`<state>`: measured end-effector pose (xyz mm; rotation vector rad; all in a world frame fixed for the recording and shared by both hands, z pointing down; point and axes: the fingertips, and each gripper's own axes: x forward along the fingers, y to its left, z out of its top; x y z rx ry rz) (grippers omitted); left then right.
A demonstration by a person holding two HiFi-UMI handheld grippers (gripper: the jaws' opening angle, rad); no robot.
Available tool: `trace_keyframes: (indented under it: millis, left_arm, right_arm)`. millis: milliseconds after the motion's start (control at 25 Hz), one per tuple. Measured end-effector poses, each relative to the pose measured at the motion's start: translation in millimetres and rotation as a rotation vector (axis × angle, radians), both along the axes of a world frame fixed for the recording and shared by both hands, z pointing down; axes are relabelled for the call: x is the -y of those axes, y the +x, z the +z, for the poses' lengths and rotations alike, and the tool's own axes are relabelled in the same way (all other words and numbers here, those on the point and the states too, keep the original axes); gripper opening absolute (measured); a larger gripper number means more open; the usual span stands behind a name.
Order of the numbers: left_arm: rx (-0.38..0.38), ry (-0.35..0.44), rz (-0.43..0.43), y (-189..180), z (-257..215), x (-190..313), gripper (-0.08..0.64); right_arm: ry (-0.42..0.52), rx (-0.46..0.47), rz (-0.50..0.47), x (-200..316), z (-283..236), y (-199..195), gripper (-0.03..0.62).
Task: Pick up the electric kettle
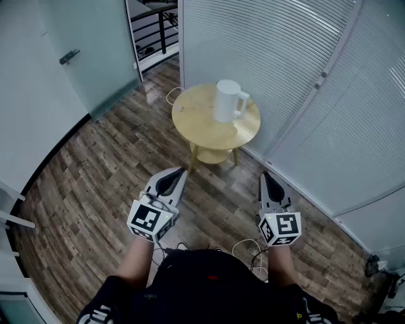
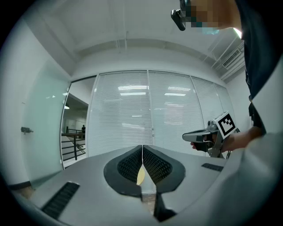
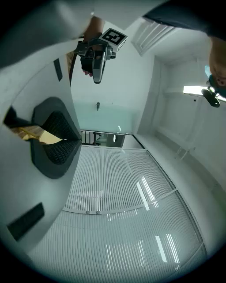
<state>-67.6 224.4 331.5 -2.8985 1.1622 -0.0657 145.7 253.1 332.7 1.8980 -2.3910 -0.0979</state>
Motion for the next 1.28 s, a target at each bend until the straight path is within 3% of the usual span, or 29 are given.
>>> trace_keyframes:
  millis: [280,920,1280]
  left_arm:
    - [-0.004,0.035,0.019,-4.7,-2.6,-3.1,0.026]
    - [-0.010,0.025,0.045,-15.7,0.2,-4.1,0.026]
    - [0.011,0.022,0.072,-60.7,11.3,-3.7,0.026]
  right_arm:
    - [0.002,-0.009,-0.002,-1.7,-2.7,-8.7,0.026]
    - [0.010,0.020,0.029,-4.3,-3.8,-19.0,0.026]
    - [0.009,0.018,0.034,-1.7,6.1,-68.7,0.026]
